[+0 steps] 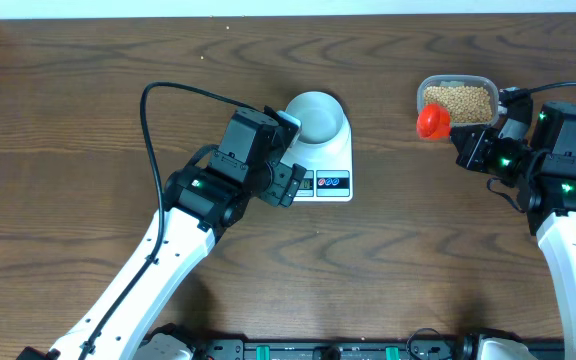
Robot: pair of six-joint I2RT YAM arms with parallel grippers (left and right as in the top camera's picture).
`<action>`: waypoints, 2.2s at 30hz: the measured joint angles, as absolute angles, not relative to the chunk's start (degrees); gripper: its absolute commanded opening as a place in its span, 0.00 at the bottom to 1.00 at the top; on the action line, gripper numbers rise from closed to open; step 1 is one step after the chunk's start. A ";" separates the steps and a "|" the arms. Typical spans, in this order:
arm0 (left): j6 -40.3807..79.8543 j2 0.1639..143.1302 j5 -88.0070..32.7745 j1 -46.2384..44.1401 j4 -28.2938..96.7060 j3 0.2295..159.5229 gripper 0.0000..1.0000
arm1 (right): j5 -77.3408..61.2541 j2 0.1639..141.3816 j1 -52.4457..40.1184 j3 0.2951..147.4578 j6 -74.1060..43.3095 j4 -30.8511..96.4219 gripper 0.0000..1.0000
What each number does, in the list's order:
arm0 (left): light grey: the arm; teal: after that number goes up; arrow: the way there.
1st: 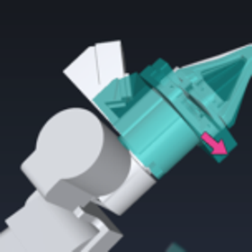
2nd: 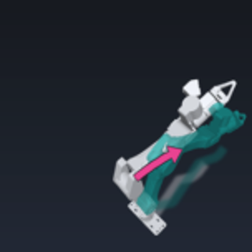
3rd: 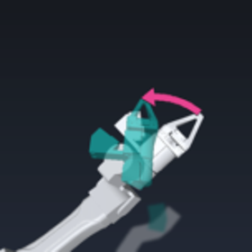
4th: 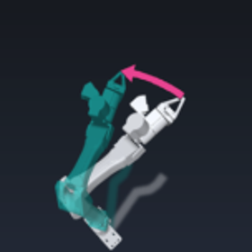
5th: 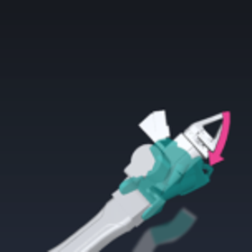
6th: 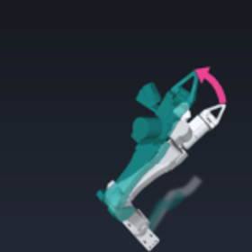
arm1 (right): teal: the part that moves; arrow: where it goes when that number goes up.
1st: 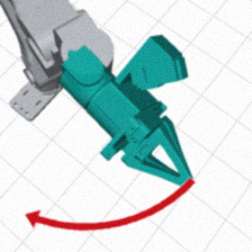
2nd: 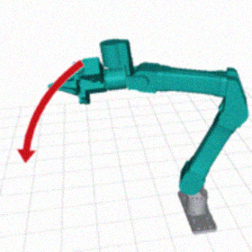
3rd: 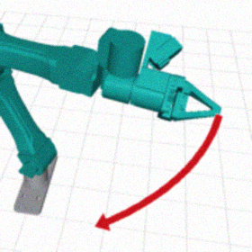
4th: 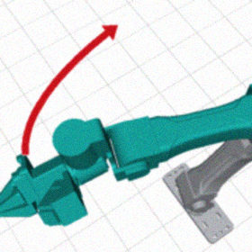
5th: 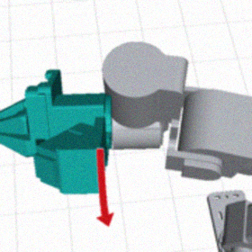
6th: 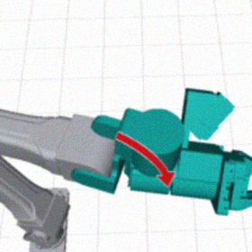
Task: Scoop item into bowl and weigh 50g on scale
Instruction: 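Lower the scoop with the right gripper into the soybean tub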
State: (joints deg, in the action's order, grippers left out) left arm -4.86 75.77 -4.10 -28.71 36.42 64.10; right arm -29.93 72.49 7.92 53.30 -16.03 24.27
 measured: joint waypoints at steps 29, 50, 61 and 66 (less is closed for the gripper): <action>-3.16 75.77 -4.10 -28.71 38.85 64.10 0.84 | -28.84 72.49 7.92 53.30 -16.01 25.06 0.01; -3.11 75.77 -4.10 -28.71 38.85 64.10 0.84 | -24.34 79.44 7.92 71.79 -14.20 42.98 0.01; -2.83 75.77 -4.12 -28.71 38.96 64.10 0.98 | -17.08 98.32 7.94 100.66 -5.78 59.72 0.01; -2.81 75.77 -4.12 -28.71 38.96 64.10 0.98 | -15.14 102.83 8.10 101.23 -3.44 57.98 0.01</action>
State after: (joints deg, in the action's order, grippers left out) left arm -2.81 75.77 -4.12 -28.71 38.96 64.10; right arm -15.14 102.83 8.10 101.23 -3.44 57.98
